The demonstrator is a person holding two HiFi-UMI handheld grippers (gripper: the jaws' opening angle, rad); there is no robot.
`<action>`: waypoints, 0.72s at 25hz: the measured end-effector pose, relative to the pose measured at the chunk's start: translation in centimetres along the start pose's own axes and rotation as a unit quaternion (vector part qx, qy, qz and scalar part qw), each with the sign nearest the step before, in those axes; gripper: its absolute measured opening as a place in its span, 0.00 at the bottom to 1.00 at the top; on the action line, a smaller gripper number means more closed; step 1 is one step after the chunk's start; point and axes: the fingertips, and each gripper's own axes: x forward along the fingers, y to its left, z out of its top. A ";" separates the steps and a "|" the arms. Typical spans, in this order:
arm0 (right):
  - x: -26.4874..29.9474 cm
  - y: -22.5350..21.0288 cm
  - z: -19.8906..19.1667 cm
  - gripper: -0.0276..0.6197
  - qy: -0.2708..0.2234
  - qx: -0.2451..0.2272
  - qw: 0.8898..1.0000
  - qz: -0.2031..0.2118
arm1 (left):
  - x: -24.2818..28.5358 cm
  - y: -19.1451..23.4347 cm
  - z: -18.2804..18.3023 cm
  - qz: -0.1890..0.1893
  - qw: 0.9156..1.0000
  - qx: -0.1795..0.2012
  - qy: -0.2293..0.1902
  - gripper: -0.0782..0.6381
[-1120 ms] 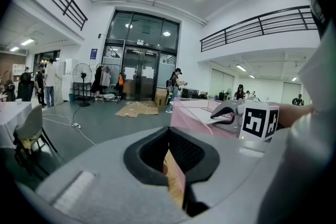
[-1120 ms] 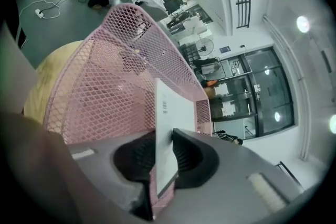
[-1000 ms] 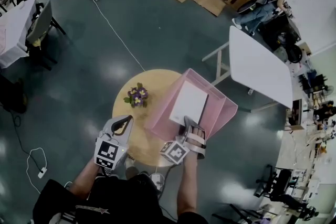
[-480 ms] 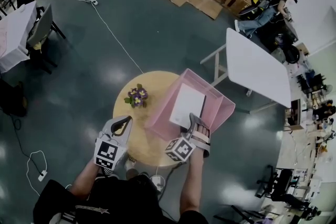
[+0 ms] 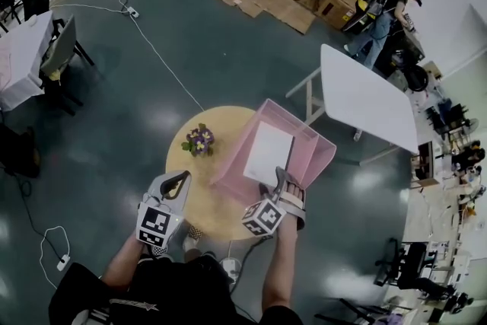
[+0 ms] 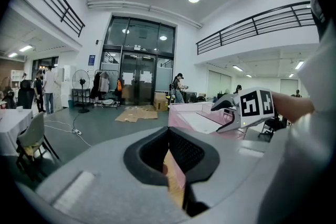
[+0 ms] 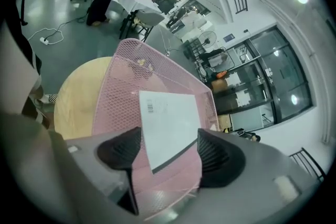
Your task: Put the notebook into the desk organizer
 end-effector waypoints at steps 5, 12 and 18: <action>-1.4 0.7 -0.4 0.56 0.001 0.010 1.000 -0.006 | -1.3 -0.6 0.1 -0.003 1.000 0.006 -0.007 0.12; -5.1 0.8 -0.5 0.56 -0.009 0.040 0.998 -0.046 | -4.1 -1.3 0.4 -0.012 0.999 0.016 -0.025 0.12; -9.7 1.1 -0.3 0.56 -0.024 0.084 0.993 -0.077 | -7.1 -1.6 1.0 -0.022 0.999 0.026 -0.039 0.12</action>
